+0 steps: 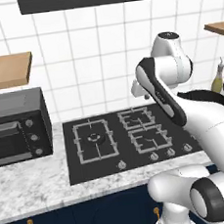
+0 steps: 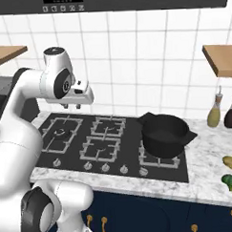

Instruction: Put the broccoli and potato in the pot. Retrieve the spatula and lightly stir the vegetables in the pot.

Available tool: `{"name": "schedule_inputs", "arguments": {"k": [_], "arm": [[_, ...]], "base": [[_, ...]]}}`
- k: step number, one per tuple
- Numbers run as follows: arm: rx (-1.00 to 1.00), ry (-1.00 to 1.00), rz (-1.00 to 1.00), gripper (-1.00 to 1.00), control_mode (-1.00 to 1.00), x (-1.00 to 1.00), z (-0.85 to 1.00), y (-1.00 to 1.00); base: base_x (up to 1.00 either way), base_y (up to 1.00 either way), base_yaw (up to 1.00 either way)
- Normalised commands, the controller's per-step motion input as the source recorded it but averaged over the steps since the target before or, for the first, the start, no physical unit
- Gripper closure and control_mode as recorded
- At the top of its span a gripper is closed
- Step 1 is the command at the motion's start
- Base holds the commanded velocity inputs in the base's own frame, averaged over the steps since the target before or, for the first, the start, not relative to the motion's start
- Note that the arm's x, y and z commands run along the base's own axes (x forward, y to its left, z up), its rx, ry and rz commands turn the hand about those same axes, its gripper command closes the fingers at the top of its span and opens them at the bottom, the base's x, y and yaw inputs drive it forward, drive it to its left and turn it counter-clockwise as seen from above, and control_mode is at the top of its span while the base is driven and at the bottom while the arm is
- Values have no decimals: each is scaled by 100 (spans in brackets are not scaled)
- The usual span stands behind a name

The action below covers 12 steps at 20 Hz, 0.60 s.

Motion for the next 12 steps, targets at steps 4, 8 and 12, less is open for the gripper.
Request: {"name": "schedule_inputs", "arguments": {"k": [4,8,12], "arm": [[0,0,0,-100,100,0,0,0],[0,0,0,-100,100,0,0,0],[0,0,0,-100,100,0,0,0]], "base": [[-4,-6,0],[-7,-91,0],[0,-100,0]]}}
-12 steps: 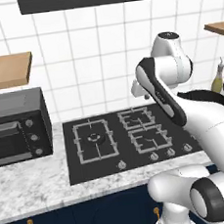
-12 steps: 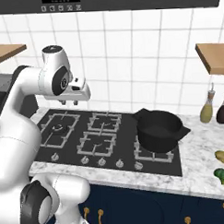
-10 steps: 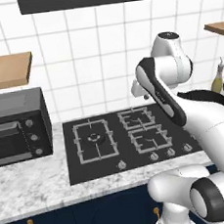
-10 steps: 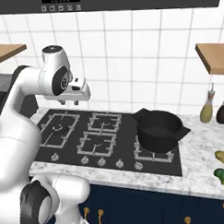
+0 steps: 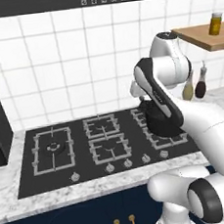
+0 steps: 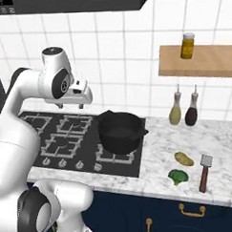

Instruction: Put the broccoli and potato in the pot. Retrieve the spatula and lightly stir the vegetables in the pot.

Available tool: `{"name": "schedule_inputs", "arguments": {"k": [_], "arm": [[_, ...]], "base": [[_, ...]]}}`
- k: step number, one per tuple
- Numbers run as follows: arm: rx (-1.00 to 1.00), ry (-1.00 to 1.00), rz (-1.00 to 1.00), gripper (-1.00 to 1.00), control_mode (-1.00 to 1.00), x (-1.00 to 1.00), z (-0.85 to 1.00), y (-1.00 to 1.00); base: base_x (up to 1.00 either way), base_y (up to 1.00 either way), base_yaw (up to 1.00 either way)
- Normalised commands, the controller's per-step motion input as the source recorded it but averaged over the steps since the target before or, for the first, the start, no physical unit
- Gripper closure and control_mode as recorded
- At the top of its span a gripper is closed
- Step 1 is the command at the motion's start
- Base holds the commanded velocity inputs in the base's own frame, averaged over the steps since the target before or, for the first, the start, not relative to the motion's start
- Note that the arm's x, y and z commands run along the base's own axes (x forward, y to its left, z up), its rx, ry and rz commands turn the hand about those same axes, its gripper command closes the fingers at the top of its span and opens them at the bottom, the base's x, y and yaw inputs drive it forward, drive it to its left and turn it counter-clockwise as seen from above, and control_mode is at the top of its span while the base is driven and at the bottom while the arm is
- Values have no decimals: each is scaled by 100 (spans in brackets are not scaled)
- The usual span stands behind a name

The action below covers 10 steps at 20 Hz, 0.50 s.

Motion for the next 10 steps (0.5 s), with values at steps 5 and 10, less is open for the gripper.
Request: {"name": "schedule_inputs", "arguments": {"k": [5,10], "arm": [[0,0,0,-100,100,0,0,0],[0,0,0,-100,100,0,0,0]], "base": [[0,-84,0],[0,-71,0]]}}
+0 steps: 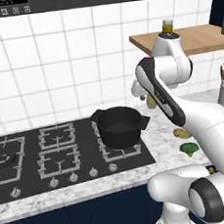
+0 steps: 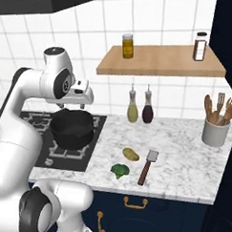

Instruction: Put the broccoli and potato in the pot. Retrieve the spatula and lightly stir the vegetables in the pot.

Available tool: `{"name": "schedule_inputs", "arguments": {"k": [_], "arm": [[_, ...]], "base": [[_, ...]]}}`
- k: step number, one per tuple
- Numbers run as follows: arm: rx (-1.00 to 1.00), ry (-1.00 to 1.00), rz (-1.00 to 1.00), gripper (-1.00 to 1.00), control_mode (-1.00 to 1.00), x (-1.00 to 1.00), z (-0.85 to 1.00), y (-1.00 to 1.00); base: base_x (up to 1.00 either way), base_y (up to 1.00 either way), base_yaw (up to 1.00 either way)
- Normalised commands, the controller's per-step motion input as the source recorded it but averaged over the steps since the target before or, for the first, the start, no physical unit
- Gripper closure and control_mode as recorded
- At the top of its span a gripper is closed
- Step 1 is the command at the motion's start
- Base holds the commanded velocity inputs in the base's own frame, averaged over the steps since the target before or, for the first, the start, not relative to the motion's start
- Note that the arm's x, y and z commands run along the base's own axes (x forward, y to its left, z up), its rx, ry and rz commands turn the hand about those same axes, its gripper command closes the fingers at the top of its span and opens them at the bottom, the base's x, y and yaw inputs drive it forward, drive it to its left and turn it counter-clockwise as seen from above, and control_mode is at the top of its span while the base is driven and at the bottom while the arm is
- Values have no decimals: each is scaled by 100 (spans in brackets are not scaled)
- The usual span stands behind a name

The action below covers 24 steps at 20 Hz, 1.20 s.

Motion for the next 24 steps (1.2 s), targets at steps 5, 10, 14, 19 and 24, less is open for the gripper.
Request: {"name": "schedule_inputs", "arguments": {"k": [5,10,14,19,24], "arm": [[0,0,0,-100,-100,-4,-1,-24],[-2,4,0,-100,-100,-30,-39,-63],[-10,20,0,-100,-100,-11,-85,-47],[-5,27,2,-100,-100,0,-84,-38],[-3,16,5,-100,-100,-7,-82,-28]], "base": [[0,-18,0],[0,0,0],[0,0,0],[0,0,0],[0,0,0]]}}
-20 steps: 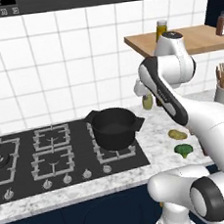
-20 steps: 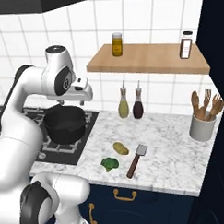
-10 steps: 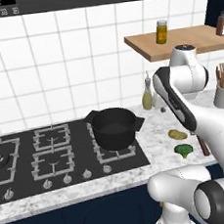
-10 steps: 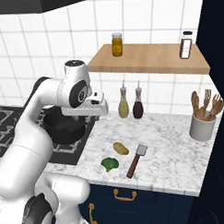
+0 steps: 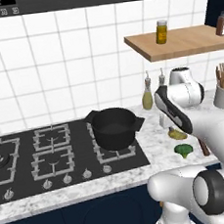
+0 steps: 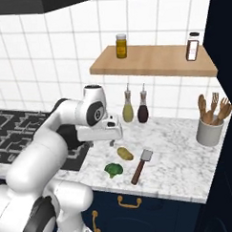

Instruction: Put the broccoli and potato in the pot. Retrieve the spatula and lightly stir the vegetables in the pot.

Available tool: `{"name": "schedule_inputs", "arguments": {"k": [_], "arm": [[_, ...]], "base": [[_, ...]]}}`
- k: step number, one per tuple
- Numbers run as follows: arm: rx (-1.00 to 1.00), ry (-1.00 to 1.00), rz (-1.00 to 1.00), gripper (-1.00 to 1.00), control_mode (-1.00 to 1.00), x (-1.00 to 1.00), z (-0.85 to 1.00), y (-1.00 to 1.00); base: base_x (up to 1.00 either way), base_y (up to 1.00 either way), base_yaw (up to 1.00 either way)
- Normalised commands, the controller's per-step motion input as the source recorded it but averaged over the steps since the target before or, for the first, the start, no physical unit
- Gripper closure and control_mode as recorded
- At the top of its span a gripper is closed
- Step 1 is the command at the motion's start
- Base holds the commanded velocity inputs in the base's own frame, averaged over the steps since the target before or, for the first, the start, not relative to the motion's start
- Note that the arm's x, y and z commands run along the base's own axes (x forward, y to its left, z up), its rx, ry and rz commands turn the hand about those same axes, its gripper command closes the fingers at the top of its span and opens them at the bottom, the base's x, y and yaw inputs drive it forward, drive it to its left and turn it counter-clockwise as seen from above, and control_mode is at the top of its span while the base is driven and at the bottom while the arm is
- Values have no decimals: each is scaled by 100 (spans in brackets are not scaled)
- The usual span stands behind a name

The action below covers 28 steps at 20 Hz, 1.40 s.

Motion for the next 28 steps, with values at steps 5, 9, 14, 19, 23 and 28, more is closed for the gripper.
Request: {"name": "schedule_inputs", "arguments": {"k": [5,9,14,19,23,28], "arm": [[-1,2,12,-100,-100,-5,-72,-22],[-1,0,14,-100,-100,0,-56,-13],[0,0,15,-100,-100,-3,-54,-17],[-3,0,19,-100,-100,-34,-30,-5],[-3,0,23,-100,-100,-46,-14,0],[-3,-13,21,-100,-100,4,-11,0]], "base": [[0,0,0],[0,0,0],[0,0,0],[0,0,0],[0,0,0],[0,0,0]]}}
